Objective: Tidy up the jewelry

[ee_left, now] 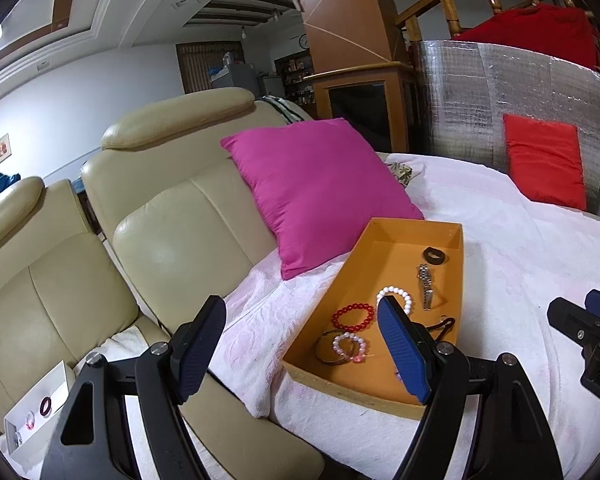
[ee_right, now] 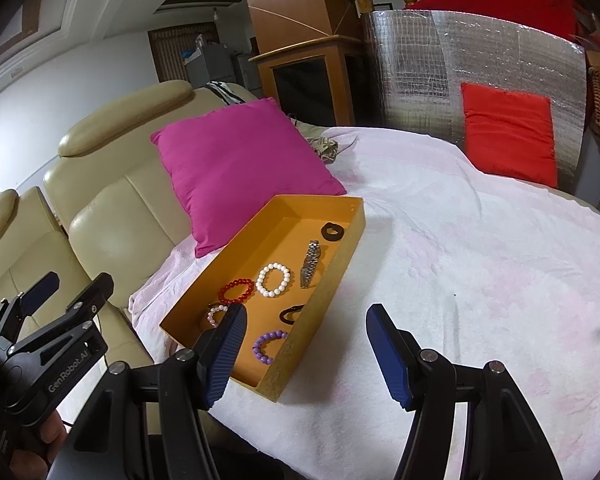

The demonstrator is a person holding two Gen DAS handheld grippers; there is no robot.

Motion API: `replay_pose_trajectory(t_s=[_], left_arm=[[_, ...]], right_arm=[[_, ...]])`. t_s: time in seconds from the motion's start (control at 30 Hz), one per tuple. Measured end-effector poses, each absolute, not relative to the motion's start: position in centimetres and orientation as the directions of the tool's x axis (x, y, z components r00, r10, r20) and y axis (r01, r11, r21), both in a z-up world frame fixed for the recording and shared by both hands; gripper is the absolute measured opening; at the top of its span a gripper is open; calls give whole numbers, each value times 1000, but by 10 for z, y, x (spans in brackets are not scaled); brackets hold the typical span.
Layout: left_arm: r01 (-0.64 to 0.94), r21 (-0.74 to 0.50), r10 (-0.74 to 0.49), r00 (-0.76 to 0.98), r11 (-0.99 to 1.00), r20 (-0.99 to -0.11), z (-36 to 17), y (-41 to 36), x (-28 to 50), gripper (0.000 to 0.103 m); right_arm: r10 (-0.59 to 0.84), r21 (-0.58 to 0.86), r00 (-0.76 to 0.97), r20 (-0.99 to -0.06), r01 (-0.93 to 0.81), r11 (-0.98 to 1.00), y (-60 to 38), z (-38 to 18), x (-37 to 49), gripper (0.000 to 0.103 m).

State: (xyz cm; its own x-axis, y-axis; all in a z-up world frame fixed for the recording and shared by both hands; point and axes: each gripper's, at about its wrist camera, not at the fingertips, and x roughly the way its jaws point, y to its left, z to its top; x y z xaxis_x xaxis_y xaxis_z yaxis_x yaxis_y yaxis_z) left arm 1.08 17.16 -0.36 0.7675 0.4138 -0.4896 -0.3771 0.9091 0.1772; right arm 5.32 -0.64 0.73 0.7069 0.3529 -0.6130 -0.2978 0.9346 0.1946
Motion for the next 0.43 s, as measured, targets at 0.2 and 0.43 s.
replay_pose_trajectory(t_s=[0.2, 0.43], left_arm=[[-218, 158, 268, 825, 963, -497, -3, 107, 36, 79], [212, 24, -153, 772, 977, -617, -63, -36, 105, 79]], right_arm=[[253, 203, 773, -582, -163, 965, -90, 9, 66, 66], [-111, 85, 779, -617, 206, 975, -272, -47, 94, 83]])
